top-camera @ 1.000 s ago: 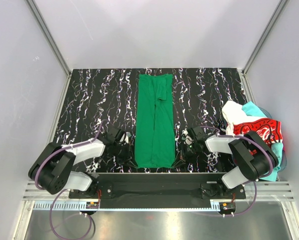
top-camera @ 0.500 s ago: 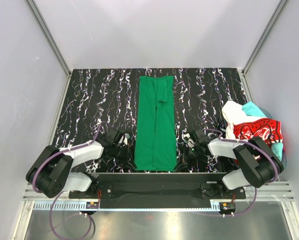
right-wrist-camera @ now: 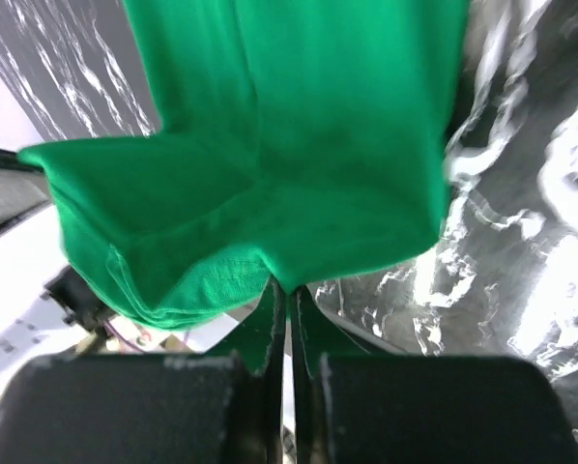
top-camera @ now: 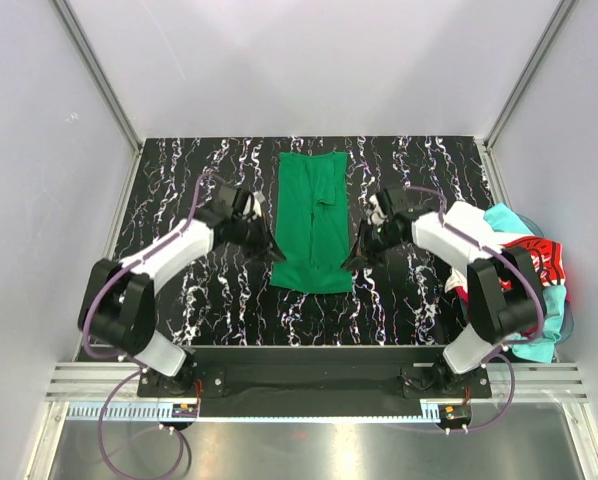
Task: Fold and stack the t-shirts
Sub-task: Fold the tshirt
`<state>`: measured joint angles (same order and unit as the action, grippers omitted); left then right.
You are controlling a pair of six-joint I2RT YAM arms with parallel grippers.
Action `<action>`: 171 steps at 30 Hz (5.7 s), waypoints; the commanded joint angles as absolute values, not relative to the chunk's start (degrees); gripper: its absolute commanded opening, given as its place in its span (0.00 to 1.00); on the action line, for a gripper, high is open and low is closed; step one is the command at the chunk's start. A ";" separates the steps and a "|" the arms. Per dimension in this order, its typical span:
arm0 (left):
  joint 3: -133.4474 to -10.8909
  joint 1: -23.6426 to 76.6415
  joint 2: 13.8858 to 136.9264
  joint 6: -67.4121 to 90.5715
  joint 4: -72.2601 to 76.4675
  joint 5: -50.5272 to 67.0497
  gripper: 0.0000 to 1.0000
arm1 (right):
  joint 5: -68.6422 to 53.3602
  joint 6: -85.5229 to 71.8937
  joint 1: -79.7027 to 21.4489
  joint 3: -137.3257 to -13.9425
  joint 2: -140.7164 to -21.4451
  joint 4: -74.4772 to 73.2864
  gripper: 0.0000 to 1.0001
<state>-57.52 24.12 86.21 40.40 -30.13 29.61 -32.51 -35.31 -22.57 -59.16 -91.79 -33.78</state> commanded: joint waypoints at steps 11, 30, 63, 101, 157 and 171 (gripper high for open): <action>-85.07 17.23 111.69 40.51 -29.88 32.60 0.00 | -34.54 -21.19 -12.40 -99.12 -122.07 -51.93 0.00; -92.98 13.89 120.76 44.21 -26.45 35.24 0.00 | -38.23 -21.53 -9.76 -117.67 -134.73 -55.63 0.00; -83.32 18.45 112.57 43.41 -11.79 32.69 0.24 | -43.92 -29.43 -12.12 -106.17 -128.84 -35.10 0.22; -63.20 22.41 109.16 39.55 -8.17 36.30 0.13 | -55.90 -22.86 -17.31 -94.05 -127.62 -35.95 0.12; -58.02 21.62 104.76 38.67 -9.15 37.27 0.20 | -51.59 -24.43 -10.28 -73.66 -119.08 -29.45 0.14; -49.84 21.71 93.88 33.22 -18.53 29.80 0.20 | -37.71 -20.22 -10.11 -64.78 -106.45 -39.98 0.28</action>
